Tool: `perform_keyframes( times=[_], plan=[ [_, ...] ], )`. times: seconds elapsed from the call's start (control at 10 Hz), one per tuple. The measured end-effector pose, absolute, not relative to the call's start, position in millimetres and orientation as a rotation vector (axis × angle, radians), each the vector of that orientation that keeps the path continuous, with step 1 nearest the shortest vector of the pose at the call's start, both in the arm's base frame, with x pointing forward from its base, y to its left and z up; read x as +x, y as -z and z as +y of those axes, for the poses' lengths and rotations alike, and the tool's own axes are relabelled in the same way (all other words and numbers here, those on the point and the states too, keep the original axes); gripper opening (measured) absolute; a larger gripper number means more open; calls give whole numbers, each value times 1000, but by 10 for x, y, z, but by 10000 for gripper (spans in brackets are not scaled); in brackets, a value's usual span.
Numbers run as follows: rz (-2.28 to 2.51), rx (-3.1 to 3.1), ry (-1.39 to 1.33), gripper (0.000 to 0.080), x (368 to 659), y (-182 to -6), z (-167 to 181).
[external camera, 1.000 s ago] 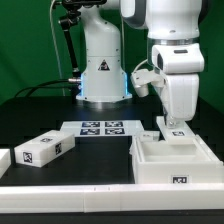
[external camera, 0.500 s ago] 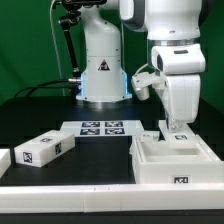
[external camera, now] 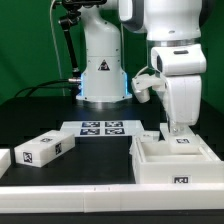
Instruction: Assemble cabinet
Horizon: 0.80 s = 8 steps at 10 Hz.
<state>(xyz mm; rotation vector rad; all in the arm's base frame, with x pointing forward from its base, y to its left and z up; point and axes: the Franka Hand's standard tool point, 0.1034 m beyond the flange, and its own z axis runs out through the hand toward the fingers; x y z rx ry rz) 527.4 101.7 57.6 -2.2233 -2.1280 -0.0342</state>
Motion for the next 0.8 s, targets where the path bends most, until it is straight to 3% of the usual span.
perform_keyframes(
  times=[0.4, 0.8],
  plan=[
    [-2100, -2258, 91, 74, 5734, -569, 981],
    [-2096, -2259, 94, 74, 5807, -568, 999]
  ],
)
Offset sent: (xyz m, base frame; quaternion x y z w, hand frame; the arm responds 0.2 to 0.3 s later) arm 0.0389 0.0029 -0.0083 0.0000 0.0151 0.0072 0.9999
